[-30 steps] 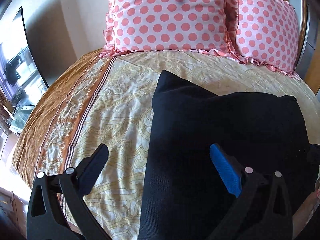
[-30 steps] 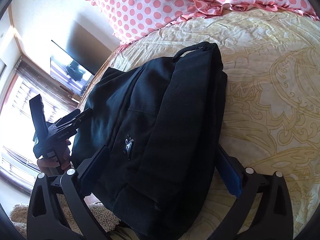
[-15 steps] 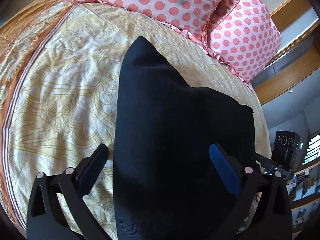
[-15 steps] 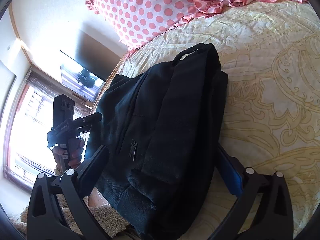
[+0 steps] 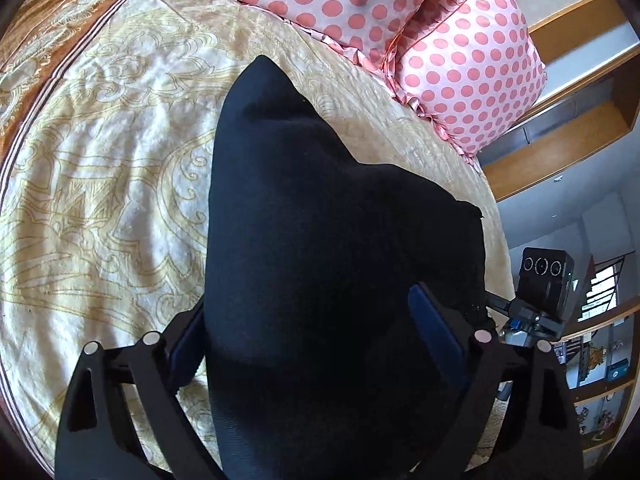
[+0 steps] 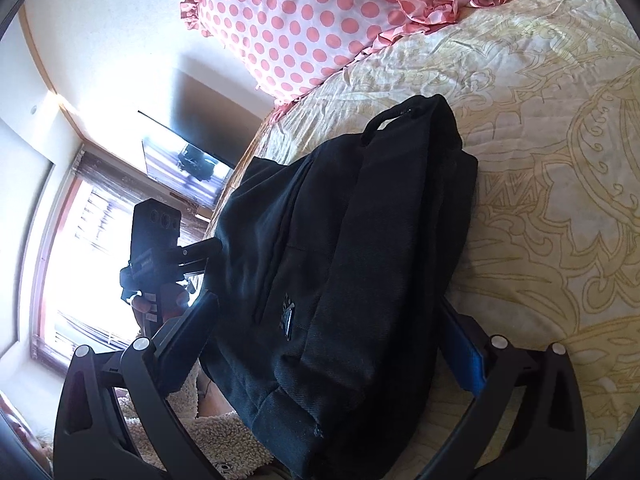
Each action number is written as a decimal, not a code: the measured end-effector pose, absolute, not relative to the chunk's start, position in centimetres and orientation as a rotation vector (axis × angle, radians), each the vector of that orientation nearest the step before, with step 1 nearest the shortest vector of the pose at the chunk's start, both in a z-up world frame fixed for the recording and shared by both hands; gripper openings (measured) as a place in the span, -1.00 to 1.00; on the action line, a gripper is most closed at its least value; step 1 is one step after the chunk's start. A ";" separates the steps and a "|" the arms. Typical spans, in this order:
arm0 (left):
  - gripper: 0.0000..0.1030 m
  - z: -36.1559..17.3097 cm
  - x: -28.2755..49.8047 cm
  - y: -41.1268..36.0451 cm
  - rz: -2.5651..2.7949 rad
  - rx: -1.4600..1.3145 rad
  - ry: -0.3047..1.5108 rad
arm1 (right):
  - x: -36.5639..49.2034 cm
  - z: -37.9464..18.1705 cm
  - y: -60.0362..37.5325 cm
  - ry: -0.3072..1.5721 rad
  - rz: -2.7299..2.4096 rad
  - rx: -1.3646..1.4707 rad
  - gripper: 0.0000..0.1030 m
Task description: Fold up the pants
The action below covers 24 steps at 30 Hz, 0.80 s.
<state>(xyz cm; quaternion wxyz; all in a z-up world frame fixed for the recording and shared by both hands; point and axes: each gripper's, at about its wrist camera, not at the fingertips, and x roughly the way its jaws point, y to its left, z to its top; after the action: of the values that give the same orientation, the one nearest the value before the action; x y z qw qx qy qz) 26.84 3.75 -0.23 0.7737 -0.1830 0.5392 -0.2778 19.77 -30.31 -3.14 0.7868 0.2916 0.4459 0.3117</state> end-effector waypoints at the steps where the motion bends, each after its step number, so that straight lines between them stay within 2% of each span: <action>1: 0.62 -0.2 26.8 3.7 -0.585 -0.379 1.166 | 19.9 -3.1 -30.2 0.961 0.670 0.628 0.97; 2: 0.53 -0.1 26.7 3.6 -0.568 -0.361 1.166 | 19.9 -3.2 -30.1 0.963 0.668 0.627 0.94; 5: 0.40 0.2 26.3 3.3 -0.531 -0.305 1.155 | 19.8 -3.5 -30.5 0.970 0.653 0.642 0.52; 7: 0.34 0.2 26.2 3.2 -0.513 -0.289 1.147 | 19.8 -4.0 -31.2 0.985 0.610 0.638 -0.13; 9: 0.25 0.5 26.0 3.1 -0.505 -0.277 1.135 | 19.7 -4.6 -31.8 0.977 0.627 0.694 -0.19; 14: -0.22 1.6 25.2 2.8 -0.497 -0.241 1.093 | 19.5 -3.3 -31.4 0.938 0.621 0.674 -0.32; 16: -0.32 2.0 25.0 3.0 -0.509 -0.256 1.082 | 19.6 -2.5 -31.4 0.917 0.641 0.688 -0.37; 24: -0.43 5.3 26.1 2.8 -0.587 -0.343 1.038 | 21.5 0.7 -31.9 0.856 0.675 0.701 -0.42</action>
<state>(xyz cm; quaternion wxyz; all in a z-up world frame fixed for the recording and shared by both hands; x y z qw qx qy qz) 26.13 2.85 5.25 0.8136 -0.1606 0.4865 -0.2750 21.53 -31.88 0.71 0.7971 0.3267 0.3987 0.3145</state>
